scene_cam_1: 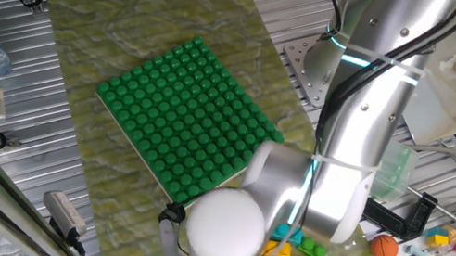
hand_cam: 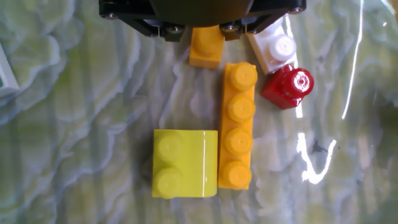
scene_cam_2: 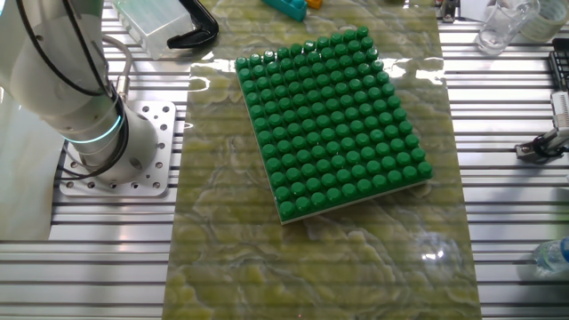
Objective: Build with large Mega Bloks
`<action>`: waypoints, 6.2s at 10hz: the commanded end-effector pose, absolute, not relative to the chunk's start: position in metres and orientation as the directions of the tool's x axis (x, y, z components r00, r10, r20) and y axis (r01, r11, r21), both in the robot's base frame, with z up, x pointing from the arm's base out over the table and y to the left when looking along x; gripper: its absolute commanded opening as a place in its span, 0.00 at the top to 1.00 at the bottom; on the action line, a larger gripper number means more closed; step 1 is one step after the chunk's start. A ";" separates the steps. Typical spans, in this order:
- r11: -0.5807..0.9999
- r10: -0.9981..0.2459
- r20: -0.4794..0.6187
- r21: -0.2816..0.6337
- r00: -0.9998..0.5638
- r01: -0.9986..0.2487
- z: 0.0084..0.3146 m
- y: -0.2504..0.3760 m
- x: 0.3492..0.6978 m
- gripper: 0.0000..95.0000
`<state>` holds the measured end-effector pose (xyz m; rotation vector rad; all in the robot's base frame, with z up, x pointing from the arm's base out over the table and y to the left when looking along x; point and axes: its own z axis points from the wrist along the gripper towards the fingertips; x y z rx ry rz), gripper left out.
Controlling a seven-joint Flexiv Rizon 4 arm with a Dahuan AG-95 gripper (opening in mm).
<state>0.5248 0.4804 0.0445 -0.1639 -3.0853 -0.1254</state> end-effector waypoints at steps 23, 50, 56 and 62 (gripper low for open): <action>0.990 0.125 0.069 0.057 -0.990 0.129 0.079 0.479 0.531 1.00; 0.947 -0.306 -0.020 0.090 -0.952 -0.307 0.150 0.340 0.541 1.00; 0.927 -0.363 0.001 0.102 -0.932 -0.361 0.150 0.340 0.541 1.00; 0.924 -0.377 0.015 0.068 -0.926 -0.375 0.150 0.340 0.541 1.00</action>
